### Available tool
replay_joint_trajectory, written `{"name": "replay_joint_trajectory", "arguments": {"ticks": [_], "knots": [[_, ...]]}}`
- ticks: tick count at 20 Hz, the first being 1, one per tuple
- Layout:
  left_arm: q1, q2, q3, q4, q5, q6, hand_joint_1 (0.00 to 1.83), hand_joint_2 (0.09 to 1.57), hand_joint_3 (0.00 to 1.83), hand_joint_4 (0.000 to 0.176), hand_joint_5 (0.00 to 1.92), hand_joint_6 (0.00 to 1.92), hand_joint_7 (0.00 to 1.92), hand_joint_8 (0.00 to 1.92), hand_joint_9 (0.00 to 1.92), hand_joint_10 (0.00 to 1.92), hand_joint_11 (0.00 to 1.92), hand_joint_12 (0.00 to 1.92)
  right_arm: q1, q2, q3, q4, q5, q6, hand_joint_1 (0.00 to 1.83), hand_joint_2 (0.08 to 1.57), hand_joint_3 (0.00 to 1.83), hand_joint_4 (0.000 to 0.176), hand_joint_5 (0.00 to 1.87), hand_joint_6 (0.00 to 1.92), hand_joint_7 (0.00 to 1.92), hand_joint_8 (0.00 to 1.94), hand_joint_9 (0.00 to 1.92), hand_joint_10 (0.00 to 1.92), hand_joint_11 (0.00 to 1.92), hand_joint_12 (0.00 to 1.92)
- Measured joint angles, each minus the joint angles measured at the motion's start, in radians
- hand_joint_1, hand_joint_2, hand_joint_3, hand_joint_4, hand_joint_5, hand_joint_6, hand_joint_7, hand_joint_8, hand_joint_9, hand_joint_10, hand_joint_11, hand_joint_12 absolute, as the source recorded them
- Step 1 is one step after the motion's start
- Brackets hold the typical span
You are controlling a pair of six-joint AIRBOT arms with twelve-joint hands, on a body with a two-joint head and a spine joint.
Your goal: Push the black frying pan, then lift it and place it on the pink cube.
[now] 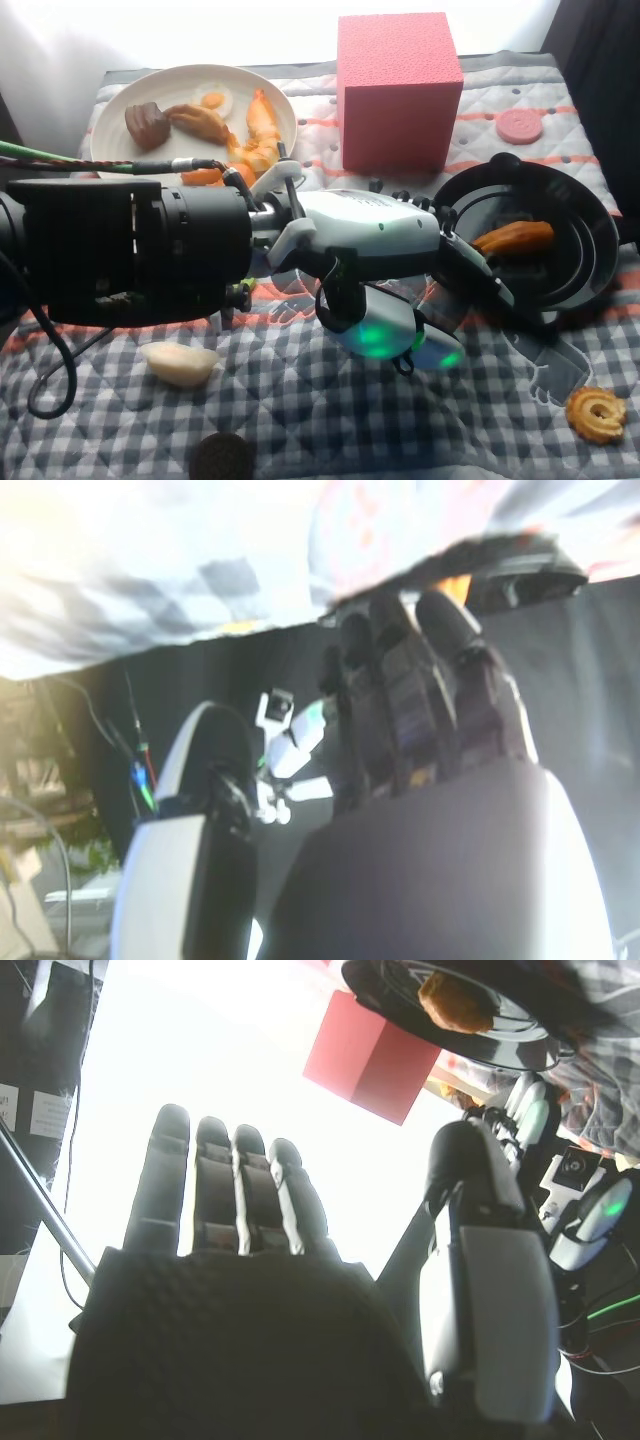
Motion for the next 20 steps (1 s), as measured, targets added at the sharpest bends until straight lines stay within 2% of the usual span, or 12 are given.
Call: {"name": "replay_joint_trajectory", "arguments": {"ticks": [4, 5, 6, 7, 9, 11, 14, 15, 16, 17, 19, 20], "knots": [[0.000, 0.000, 0.000, -0.004, -0.005, 0.000, 0.53, 1.26, 0.01, 0.034, 0.51, 0.01, 0.50, 0.00, 0.33, 0.16, 0.00, 0.88, 0.000, 0.000, 0.000, 0.000, 0.000, 0.000, 0.50, 1.18, 0.00, 0.000, 0.00, 0.00, 0.00, 0.00, 0.00, 0.00, 0.00, 0.00], [0.000, 0.000, 0.000, -0.004, -0.005, 0.000, 0.55, 1.25, 0.00, 0.013, 0.51, 0.00, 0.50, 0.00, 0.34, 0.09, 0.00, 0.83, 0.000, 0.000, 0.000, 0.000, 0.000, 0.000, 0.50, 1.18, 0.00, 0.000, 0.00, 0.00, 0.00, 0.00, 0.00, 0.00, 0.00, 0.00], [0.000, 0.000, 0.000, -0.004, -0.005, 0.000, 0.55, 1.25, 0.00, 0.013, 0.51, 0.00, 0.50, 0.00, 0.34, 0.09, 0.00, 0.83, 0.000, 0.000, 0.000, 0.000, 0.000, 0.000, 0.50, 1.18, 0.00, 0.000, 0.00, 0.00, 0.00, 0.00, 0.00, 0.00, 0.00, 0.00], [-0.001, 0.000, 0.000, -0.004, -0.007, 0.000, 0.51, 1.26, 0.00, 0.012, 0.49, 0.01, 0.46, 0.00, 0.27, 0.03, 0.00, 0.60, 0.000, 0.000, 0.000, 0.000, 0.000, 0.000, 0.48, 1.18, 0.00, 0.000, 0.00, 0.00, 0.00, 0.00, 0.00, 0.00, 0.00, 0.00], [-0.001, 0.000, 0.000, -0.005, -0.011, 0.000, 0.53, 1.26, 0.00, 0.006, 0.54, 0.03, 0.47, 0.01, 0.27, 0.02, 0.00, 0.57, 0.000, 0.000, 0.000, 0.000, 0.000, 0.000, 0.49, 1.18, 0.00, 0.000, 0.00, 0.00, 0.00, 0.00, 0.00, 0.00, 0.00, 0.00], [-0.001, 0.000, 0.000, -0.006, -0.012, 0.000, 0.47, 1.29, 0.01, 0.026, 0.41, 0.00, 0.37, 0.00, 0.18, 0.00, 0.00, 0.23, 0.000, 0.000, 0.000, 0.000, 0.000, 0.000, 0.48, 1.18, 0.00, 0.000, 0.00, 0.00, 0.00, 0.00, 0.00, 0.00, 0.02, 0.01], [-0.001, 0.000, 0.000, -0.007, -0.013, 0.000, 0.50, 1.28, 0.00, 0.020, 0.40, 0.01, 0.37, 0.00, 0.19, 0.00, 0.00, 0.17, 0.000, 0.000, 0.000, 0.000, 0.000, 0.000, 0.48, 1.18, 0.00, 0.000, 0.00, 0.00, 0.00, 0.00, 0.00, 0.00, 0.01, 0.01], [-0.001, 0.000, 0.000, -0.007, -0.015, 0.000, 0.45, 1.30, 0.01, 0.043, 0.35, 0.00, 0.29, 0.00, 0.11, 0.00, 0.00, 0.03, 0.000, 0.000, 0.000, 0.000, 0.000, 0.000, 0.48, 1.18, 0.00, 0.000, 0.00, 0.00, 0.00, 0.00, 0.00, 0.00, 0.01, 0.01], [-0.001, 0.000, 0.000, -0.007, -0.017, 0.000, 0.45, 1.30, 0.01, 0.043, 0.35, 0.00, 0.29, 0.00, 0.11, 0.00, 0.00, 0.03, 0.000, 0.000, 0.000, 0.000, 0.000, 0.000, 0.48, 1.18, 0.00, 0.000, 0.00, 0.00, 0.00, 0.00, 0.00, 0.00, 0.01, 0.01], [-0.001, 0.006, -0.004, -0.008, -0.021, 0.000, 0.50, 1.28, 0.00, 0.008, 0.39, 0.02, 0.30, 0.01, 0.12, 0.01, 0.00, 0.00, 0.000, 0.000, 0.000, 0.000, 0.000, 0.000, 0.49, 1.18, 0.00, 0.000, 0.00, 0.00, 0.00, 0.00, 0.00, 0.00, 0.01, 0.01], [-0.001, 0.025, -0.016, -0.009, -0.035, 0.000, 0.42, 1.29, 0.00, 0.030, 0.37, 0.01, 0.28, 0.00, 0.11, 0.01, 0.00, 0.00, 0.000, 0.000, 0.000, 0.001, 0.000, 0.000, 0.50, 1.18, 0.00, 0.000, 0.00, 0.00, 0.00, 0.00, 0.00, 0.00, 0.00, 0.00], [-0.001, 0.041, -0.024, -0.007, -0.038, 0.000, 0.48, 1.28, 0.00, 0.006, 0.43, 0.01, 0.36, 0.03, 0.22, 0.01, 0.00, 0.15, 0.000, 0.000, 0.000, 0.002, 0.000, 0.000, 0.50, 1.18, 0.00, 0.000, 0.00, 0.00, 0.00, 0.00, 0.00, 0.00, 0.02, 0.01]]}}
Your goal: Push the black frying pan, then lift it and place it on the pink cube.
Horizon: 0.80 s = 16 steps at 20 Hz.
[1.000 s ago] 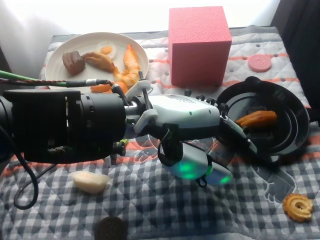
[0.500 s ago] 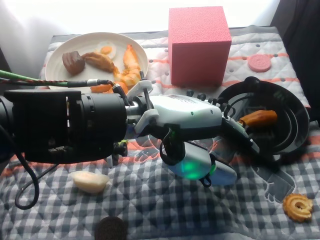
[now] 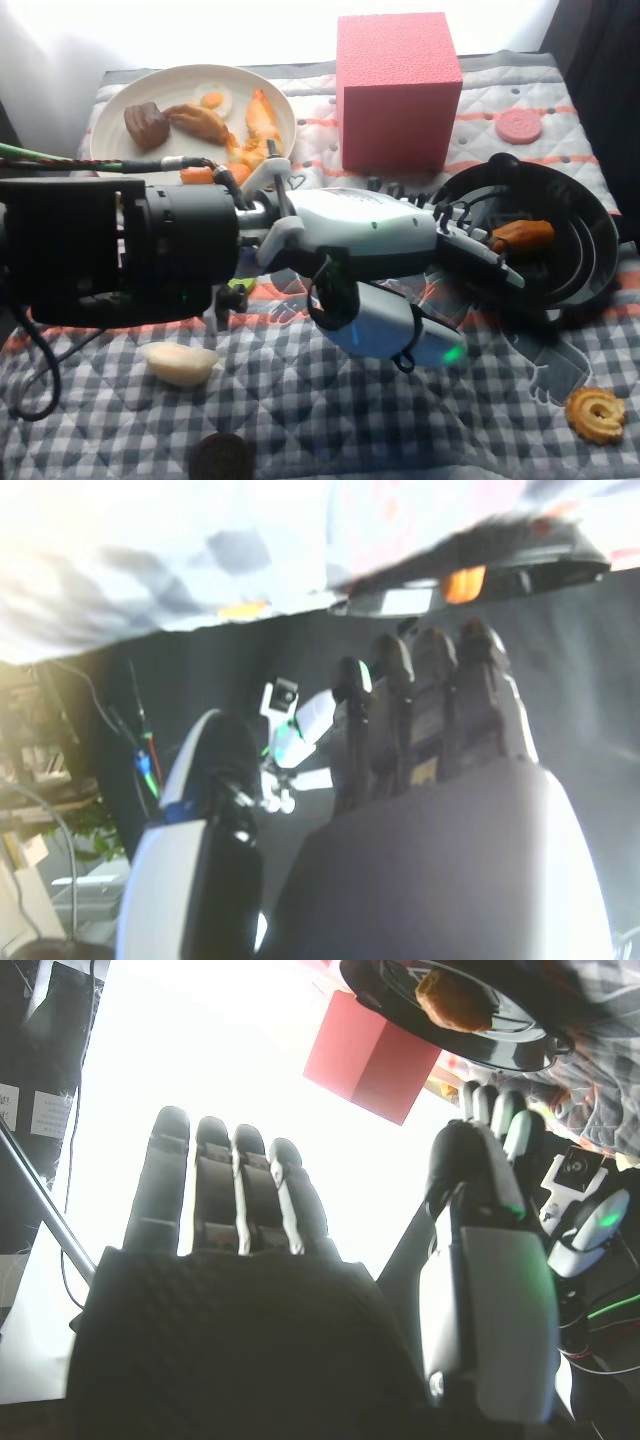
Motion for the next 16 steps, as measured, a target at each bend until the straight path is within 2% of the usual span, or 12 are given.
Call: {"name": "replay_joint_trajectory", "arguments": {"ticks": [1, 2, 4, 5, 6, 7, 8, 9, 11, 13, 14, 16], "knots": [[0.000, 0.012, -0.007, -0.001, -0.002, 0.000, 0.45, 1.29, 0.00, 0.009, 0.45, 0.01, 0.40, 0.02, 0.27, 0.02, 0.00, 0.22, 0.000, 0.000, 0.000, -0.001, 0.000, 0.000, 0.50, 1.18, 0.00, 0.000, 0.00, 0.00, 0.00, 0.00, 0.00, 0.00, 0.02, 0.01], [0.000, 0.035, -0.019, 0.000, -0.009, -0.001, 0.47, 1.29, 0.00, 0.000, 0.52, 0.03, 0.49, 0.03, 0.37, 0.05, 0.00, 0.31, 0.000, 0.000, 0.000, -0.001, 0.000, 0.001, 0.50, 1.18, 0.00, 0.000, 0.00, 0.00, 0.00, 0.00, 0.00, 0.00, 0.02, 0.02], [-0.001, 0.087, -0.046, 0.023, -0.011, -0.001, 0.50, 1.30, 0.00, 0.000, 0.53, 0.02, 0.53, 0.02, 0.45, 0.06, 0.00, 0.56, 0.000, 0.000, 0.000, 0.002, 0.000, 0.002, 0.50, 1.18, 0.00, 0.000, 0.00, 0.00, 0.00, 0.00, 0.00, 0.00, 0.03, 0.03], [-0.001, 0.100, -0.052, 0.028, -0.008, -0.001, 0.53, 1.30, 0.00, 0.000, 0.60, 0.04, 0.56, 0.02, 0.50, 0.06, 0.00, 0.67, 0.000, 0.000, 0.000, 0.003, 0.000, 0.002, 0.50, 1.18, 0.00, 0.000, 0.00, 0.00, 0.00, 0.00, 0.00, 0.00, 0.02, 0.03], [-0.002, 0.113, -0.059, 0.032, -0.005, -0.001, 0.58, 1.29, 0.00, 0.000, 0.70, 0.10, 0.65, 0.04, 0.58, 0.08, 0.00, 0.81, 0.000, 0.000, 0.000, 0.002, 0.000, 0.003, 0.51, 1.18, 0.00, 0.000, 0.00, 0.00, 0.00, 0.00, 0.00, 0.00, 0.00, 0.20], [-0.002, 0.121, -0.064, 0.034, 0.003, -0.001, 0.58, 1.29, 0.00, 0.000, 0.70, 0.10, 0.65, 0.04, 0.58, 0.08, 0.00, 0.81, 0.000, 0.000, 0.000, 0.001, 0.000, 0.003, 0.51, 1.18, 0.00, 0.000, 0.00, 0.00, 0.00, 0.00, 0.00, 0.00, 0.00, 0.20], [-0.001, 0.125, -0.065, 0.038, 0.013, -0.001, 0.44, 1.32, 0.00, 0.000, 0.68, 0.23, 0.69, 0.01, 0.59, 0.03, 0.00, 0.92, 0.000, -0.002, 0.000, 0.002, 0.000, 0.003, 0.50, 1.18, 0.00, 0.000, 0.00, 0.00, 0.00, 0.00, 0.00, 0.00, 0.00, 0.43], [0.000, 0.124, -0.065, 0.050, 0.030, -0.001, 0.38, 1.35, 0.01, 0.000, 0.66, 0.23, 0.66, 0.00, 0.53, 0.01, 0.00, 0.94, 0.000, -0.002, 0.000, 0.002, 0.000, 0.003, 0.51, 1.18, 0.00, 0.000, 0.00, 0.00, 0.00, 0.00, 0.00, 0.00, 0.00, 0.39], [0.000, 0.108, -0.050, 0.072, 0.048, -0.001, 0.38, 1.35, 0.01, 0.000, 0.63, 0.13, 0.62, 0.00, 0.54, 0.01, 0.00, 0.93, -0.001, -0.003, 0.000, 0.008, 0.000, 0.003, 0.50, 1.18, 0.00, 0.000, 0.00, 0.00, 0.00, 0.00, 0.00, 0.00, 0.00, 0.34], [0.000, 0.079, -0.033, 0.085, 0.084, -0.001, 0.43, 1.35, 0.00, 0.000, 0.61, 0.10, 0.53, 0.00, 0.48, 0.00, 0.00, 0.80, -0.001, -0.003, 0.000, 0.006, 0.000, 0.003, 0.49, 1.18, 0.00, 0.000, 0.00, 0.00, 0.00, 0.00, 0.00, 0.00, 0.00, 0.29], [0.000, 0.068, -0.026, 0.089, 0.090, -0.001, 0.44, 1.35, 0.00, 0.000, 0.54, 0.05, 0.40, 0.00, 0.38, 0.00, 0.00, 0.75, -0.001, -0.003, 0.000, 0.003, 0.000, 0.003, 0.51, 1.18, 0.00, 0.000, 0.00, 0.00, 0.00, 0.00, 0.00, 0.00, 0.00, 0.24], [-0.002, 0.052, -0.017, 0.087, 0.094, -0.001, 0.42, 1.34, 0.00, 0.000, 0.52, 0.03, 0.35, 0.00, 0.36, 0.00, 0.00, 0.79, -0.001, -0.004, 0.000, 0.008, 0.000, 0.003, 0.51, 1.18, 0.00, 0.000, 0.00, 0.00, 0.00, 0.00, 0.00, 0.00, 0.00, 0.23]]}}
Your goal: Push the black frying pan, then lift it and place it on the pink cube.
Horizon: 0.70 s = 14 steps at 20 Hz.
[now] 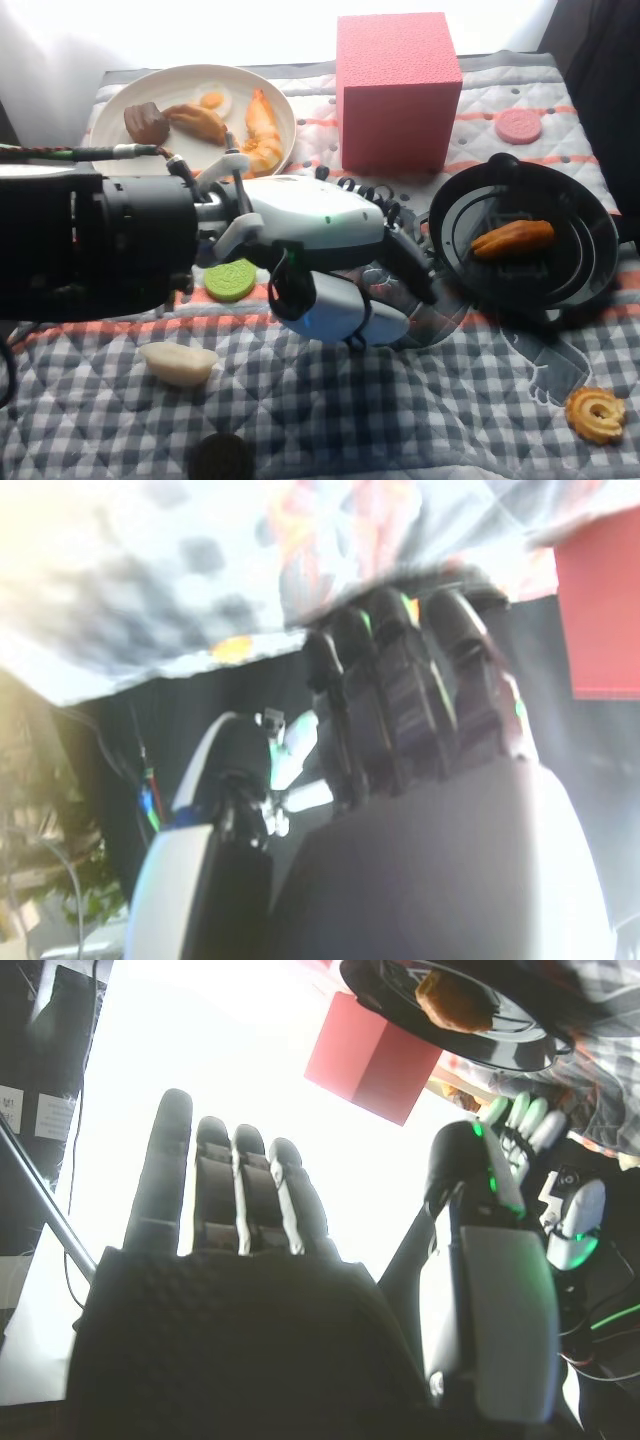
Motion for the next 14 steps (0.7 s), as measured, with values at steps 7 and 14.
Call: {"name": "replay_joint_trajectory", "arguments": {"ticks": [7, 14], "knots": [[0.000, -0.066, 0.027, -0.001, 0.007, 0.000, 0.51, 1.28, 0.00, 0.000, 0.49, 0.00, 0.53, 0.00, 0.40, 0.00, 0.00, 0.80, -0.002, 0.000, 0.000, 0.000, 0.002, 0.000, 0.47, 1.18, 0.00, 0.000, 0.00, 0.00, 0.00, 0.00, 0.00, 0.00, 0.00, 0.00], [0.000, -0.081, 0.031, -0.006, -0.005, 0.000, 0.51, 1.25, 0.00, 0.002, 0.50, 0.00, 0.47, 0.00, 0.38, 0.01, 0.00, 0.45, -0.002, 0.000, 0.000, -0.001, 0.002, 0.000, 0.50, 1.18, 0.00, 0.000, 0.00, 0.00, 0.00, 0.00, 0.00, 0.00, 0.00, 0.00]]}}
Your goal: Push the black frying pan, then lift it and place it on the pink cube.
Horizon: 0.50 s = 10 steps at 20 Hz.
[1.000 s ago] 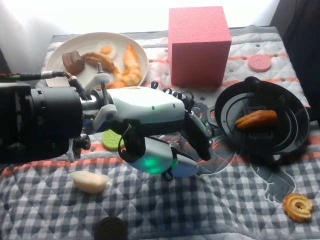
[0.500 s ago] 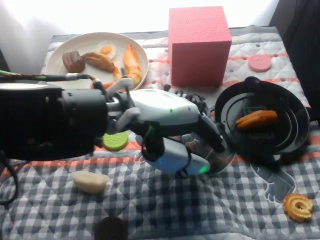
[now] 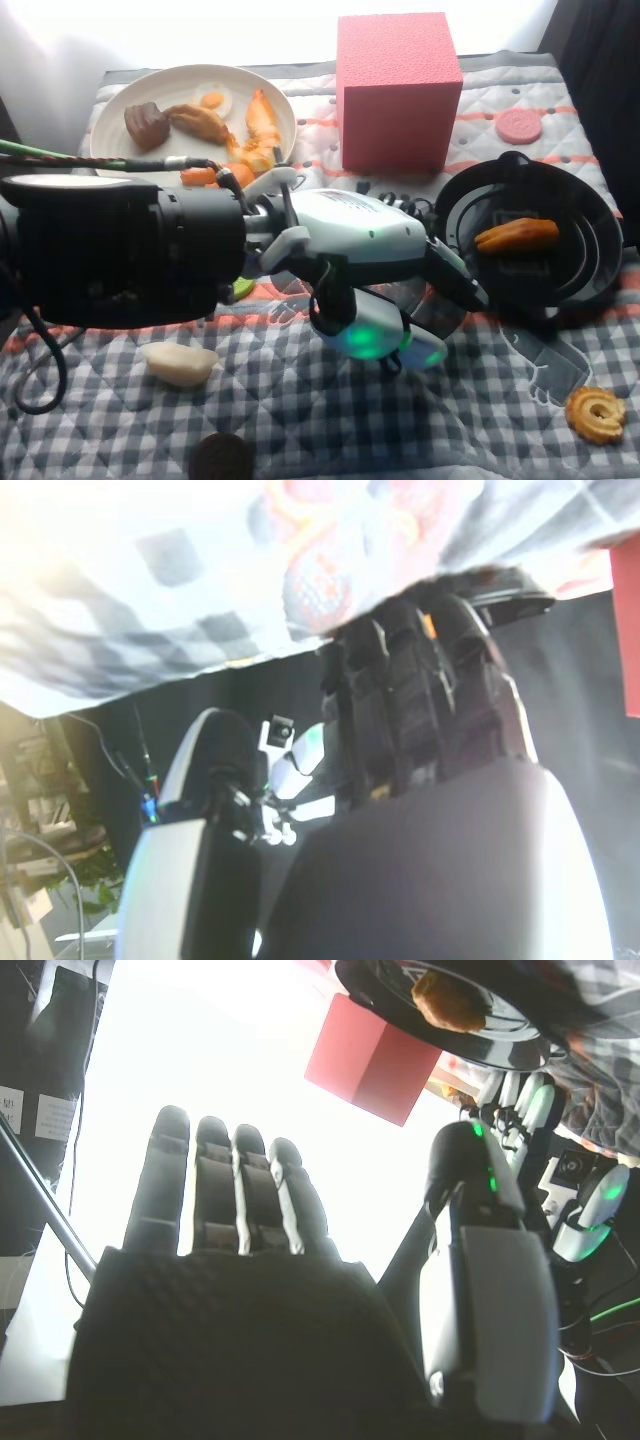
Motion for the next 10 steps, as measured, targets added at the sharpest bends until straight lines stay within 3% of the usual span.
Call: {"name": "replay_joint_trajectory", "arguments": {"ticks": [2, 3, 4, 5, 6, 7, 8, 9, 10], "knots": [[0.000, -0.005, 0.006, -0.014, -0.012, -0.002, 0.48, 1.27, 0.00, 0.002, 0.50, 0.00, 0.46, 0.00, 0.34, 0.01, 0.00, 0.16, 0.000, 0.000, 0.000, 0.001, 0.000, 0.000, 0.50, 1.19, 0.00, 0.000, 0.00, 0.00, 0.00, 0.00, 0.00, 0.00, 0.00, 0.00], [0.000, -0.005, 0.006, -0.016, -0.015, -0.002, 0.46, 1.28, 0.00, 0.010, 0.49, 0.00, 0.44, 0.00, 0.32, 0.00, 0.00, 0.20, 0.000, 0.000, 0.000, 0.000, 0.001, 0.000, 0.50, 1.19, 0.00, 0.000, 0.00, 0.00, 0.00, 0.00, 0.00, 0.00, 0.00, 0.00], [-0.001, -0.005, 0.006, -0.016, -0.018, -0.002, 0.43, 1.27, 0.00, 0.038, 0.46, 0.00, 0.41, 0.00, 0.29, 0.00, 0.00, 0.14, 0.000, 0.000, 0.000, 0.000, 0.001, 0.000, 0.50, 1.19, 0.00, 0.000, 0.00, 0.00, 0.00, 0.00, 0.00, 0.00, 0.00, 0.00], [0.000, -0.007, 0.006, -0.016, -0.024, -0.002, 0.42, 1.28, 0.00, 0.041, 0.45, 0.00, 0.38, 0.00, 0.27, 0.00, 0.00, 0.14, 0.000, 0.000, 0.000, 0.000, 0.002, 0.000, 0.51, 1.19, 0.00, 0.000, 0.00, 0.00, 0.00, 0.00, 0.00, 0.00, 0.00, 0.00], [0.000, -0.010, 0.006, -0.017, -0.026, -0.002, 0.44, 1.28, 0.00, 0.032, 0.46, 0.00, 0.42, 0.01, 0.28, 0.00, 0.00, 0.24, 0.000, 0.000, 0.000, 0.000, 0.002, 0.000, 0.49, 1.19, 0.00, 0.000, 0.00, 0.00, 0.00, 0.00, 0.00, 0.00, 0.00, 0.00], [0.000, -0.010, 0.006, -0.019, -0.034, -0.002, 0.50, 1.26, 0.00, 0.033, 0.47, 0.01, 0.43, 0.01, 0.26, 0.00, 0.00, 0.20, 0.000, 0.000, 0.000, 0.000, 0.002, 0.000, 0.49, 1.18, 0.00, 0.000, 0.00, 0.00, 0.00, 0.00, 0.00, 0.00, 0.00, 0.00], [0.000, -0.010, 0.006, -0.021, -0.040, -0.002, 0.51, 1.27, 0.00, 0.022, 0.48, 0.01, 0.43, 0.00, 0.24, 0.00, 0.00, 0.14, 0.000, 0.000, 0.000, 0.000, 0.002, 0.000, 0.49, 1.18, 0.00, 0.000, 0.00, 0.00, 0.00, 0.00, 0.00, 0.00, 0.00, 0.00], [0.000, -0.010, 0.006, -0.023, -0.041, -0.002, 0.45, 1.29, 0.01, 0.027, 0.45, 0.00, 0.42, 0.00, 0.25, 0.01, 0.00, 0.14, 0.000, 0.000, 0.000, 0.002, 0.002, 0.000, 0.48, 1.18, 0.00, 0.000, 0.00, 0.00, 0.00, 0.00, 0.00, 0.00, 0.01, 0.00], [0.000, -0.007, 0.005, -0.027, -0.041, -0.002, 0.45, 1.29, 0.00, 0.021, 0.45, 0.00, 0.42, 0.00, 0.26, 0.01, 0.00, 0.20, 0.000, 0.000, 0.000, 0.002, 0.002, 0.000, 0.49, 1.18, 0.00, 0.000, 0.00, 0.00, 0.00, 0.00, 0.00, 0.00, 0.02, 0.01]]}}
